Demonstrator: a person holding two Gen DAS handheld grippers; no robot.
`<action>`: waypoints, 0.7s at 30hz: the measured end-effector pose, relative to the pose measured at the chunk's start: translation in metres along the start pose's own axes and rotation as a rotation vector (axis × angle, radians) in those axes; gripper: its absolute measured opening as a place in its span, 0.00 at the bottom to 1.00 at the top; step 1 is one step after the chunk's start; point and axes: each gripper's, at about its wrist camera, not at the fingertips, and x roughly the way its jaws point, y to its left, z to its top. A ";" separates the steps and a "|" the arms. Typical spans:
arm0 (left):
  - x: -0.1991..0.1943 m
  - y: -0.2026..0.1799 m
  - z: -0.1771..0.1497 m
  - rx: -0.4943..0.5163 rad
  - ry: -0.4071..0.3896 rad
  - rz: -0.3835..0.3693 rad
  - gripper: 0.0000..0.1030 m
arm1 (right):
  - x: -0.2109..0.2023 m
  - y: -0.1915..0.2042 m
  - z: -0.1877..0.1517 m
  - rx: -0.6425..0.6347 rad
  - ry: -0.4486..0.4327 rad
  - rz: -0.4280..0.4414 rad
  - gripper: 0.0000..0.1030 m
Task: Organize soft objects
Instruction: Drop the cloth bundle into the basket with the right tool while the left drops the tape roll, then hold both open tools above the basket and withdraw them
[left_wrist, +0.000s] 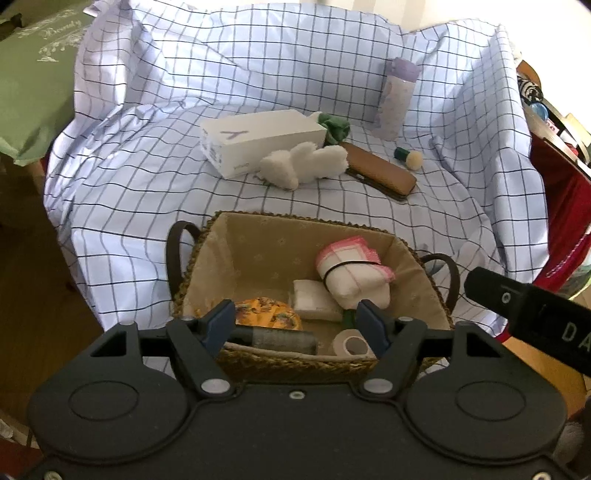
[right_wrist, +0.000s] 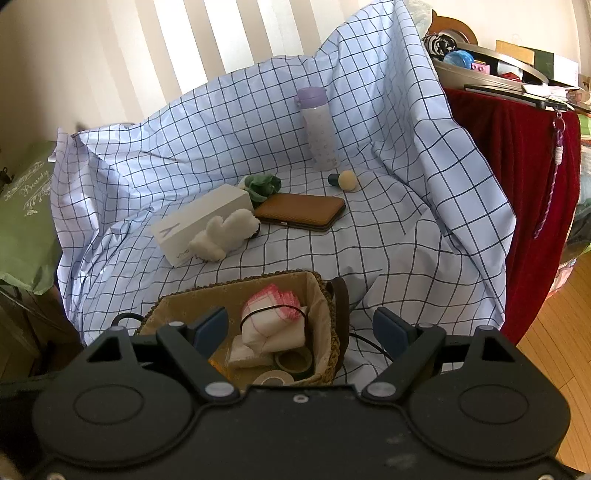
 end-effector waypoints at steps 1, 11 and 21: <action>-0.001 0.001 0.000 -0.004 -0.002 0.005 0.68 | 0.000 0.000 0.000 -0.002 0.002 0.001 0.83; -0.007 0.005 -0.002 -0.021 -0.021 0.060 0.73 | 0.001 0.003 -0.002 -0.014 0.017 0.006 0.83; -0.005 0.009 -0.003 -0.039 -0.003 0.084 0.74 | 0.005 0.003 -0.003 -0.025 0.043 0.007 0.83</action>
